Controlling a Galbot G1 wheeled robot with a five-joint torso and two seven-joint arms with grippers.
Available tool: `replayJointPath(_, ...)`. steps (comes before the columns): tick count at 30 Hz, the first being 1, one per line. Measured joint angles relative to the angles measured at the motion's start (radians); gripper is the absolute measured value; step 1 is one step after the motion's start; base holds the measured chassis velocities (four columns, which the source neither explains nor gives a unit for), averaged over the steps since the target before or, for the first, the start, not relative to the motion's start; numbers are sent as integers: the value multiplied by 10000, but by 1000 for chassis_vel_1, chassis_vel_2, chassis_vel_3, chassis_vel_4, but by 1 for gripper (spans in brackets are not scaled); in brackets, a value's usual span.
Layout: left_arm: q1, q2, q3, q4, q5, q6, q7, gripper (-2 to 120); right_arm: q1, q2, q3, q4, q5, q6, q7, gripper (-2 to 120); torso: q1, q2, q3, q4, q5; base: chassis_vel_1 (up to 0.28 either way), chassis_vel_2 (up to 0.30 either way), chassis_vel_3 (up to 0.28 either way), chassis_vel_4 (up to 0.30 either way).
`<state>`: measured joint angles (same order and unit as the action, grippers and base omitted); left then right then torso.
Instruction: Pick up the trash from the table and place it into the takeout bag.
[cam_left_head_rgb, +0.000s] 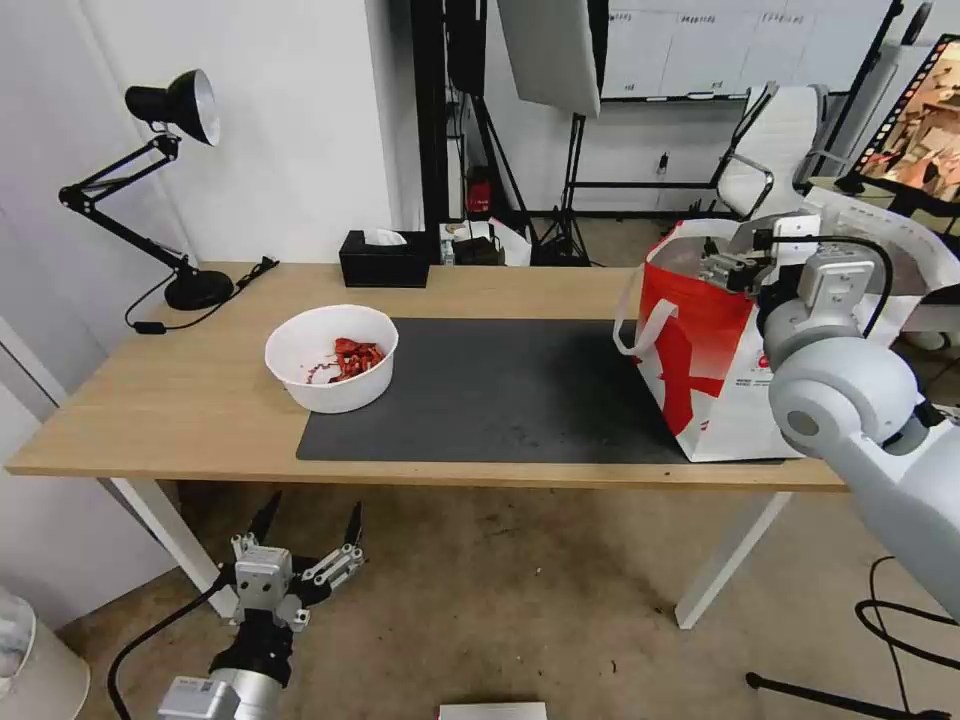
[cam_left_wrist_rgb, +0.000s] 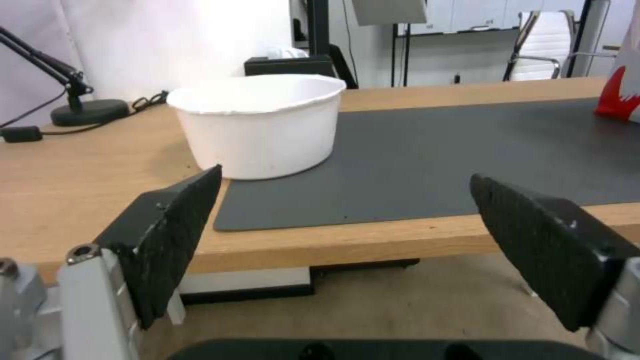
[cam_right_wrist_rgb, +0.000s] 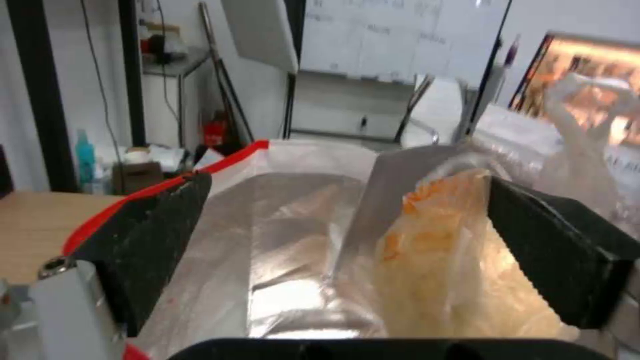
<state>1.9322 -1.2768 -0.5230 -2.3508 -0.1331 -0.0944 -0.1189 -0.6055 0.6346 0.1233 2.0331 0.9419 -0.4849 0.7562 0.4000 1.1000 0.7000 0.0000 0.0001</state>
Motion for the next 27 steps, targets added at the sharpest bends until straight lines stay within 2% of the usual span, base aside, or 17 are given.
replayJointPath(2,20,-42,6,0,51,-13,-1,100,229,-93,49,133,982,-363,301,100,0,0,0,0,0,0,0,0,0)
replayJointPath(3,20,-42,6,0,51,-13,-1,100,229,-93,49,133,982,-363,301,100,0,0,0,0,0,0,0,0,0)
replayJointPath(6,29,-94,29,1,102,-28,-3,100,916,-217,52,285,3753,-807,1520,100,0,0,0,-1,0,0,0,0,0)
replayJointPath(7,29,-94,29,1,102,-28,-3,100,916,-217,52,285,3753,-807,1520,100,0,0,0,-1,0,0,0,0,0)
replayJointPath(8,29,-143,66,28,145,-46,-2,100,1505,-232,40,296,5822,-925,2424,100,0,1,0,1,-3,0,0,0,0)
replayJointPath(9,29,-172,85,45,175,-48,-3,100,1826,-232,-8,233,6687,-914,2805,100,0,1,0,1,-2,0,0,0,0)
replayJointPath(14,27,-267,132,63,245,-69,-2,100,2436,-227,-90,-14,8084,-811,3371,100,0,0,0,2,-2,0,0,0,0)
replayJointPath(17,37,-281,126,61,256,-84,-2,100,2441,-236,-113,-65,7836,-797,3312,100,0,0,0,0,0,0,0,0,0)
replayJointPath(19,70,-285,80,18,258,-90,-1,100,2096,-274,-96,75,6658,-608,2626,100,0,-1,0,0,2,0,0,0,0)
replayJointPath(20,70,-285,80,18,258,-90,-1,100,2096,-274,-96,75,6658,-608,2626,100,0,-1,0,0,2,0,0,0,0)
replayJointPath(21,75,-295,63,-5,264,-109,-2,100,1793,-336,-46,290,5875,-92,1766,100,0,0,0,0,0,0,0,0,0)
replayJointPath(22,63,-341,59,-7,293,-184,0,100,1127,-451,80,742,4603,1036,128,100,0,0,0,2,-2,0,0,0,0)
replayJointPath(23,63,-341,59,-7,293,-184,0,100,1127,-451,80,742,4603,1036,128,100,0,0,0,2,-2,0,0,0,0)
replayJointPath(24,54,-372,58,-7,313,-241,0,100,694,-488,169,947,3742,1638,-730,100,0,0,0,2,-4,0,0,0,0)
replayJointPath(25,45,-408,57,-7,328,-311,-1,100,-231,-504,421,1242,2206,2634,-2057,100,0,0,-1,4,-5,0,0,0,0)
replayJointPath(26,43,-419,57,-7,333,-346,0,100,-1110,-471,624,1375,993,3443,-2939,100,-1,1,-1,1,-4,0,0,0,0)
replayJointPath(27,43,-419,57,-7,333,-346,0,100,-1110,-471,624,1375,993,3443,-2939,100,-1,1,-1,1,-4,0,0,0,0)
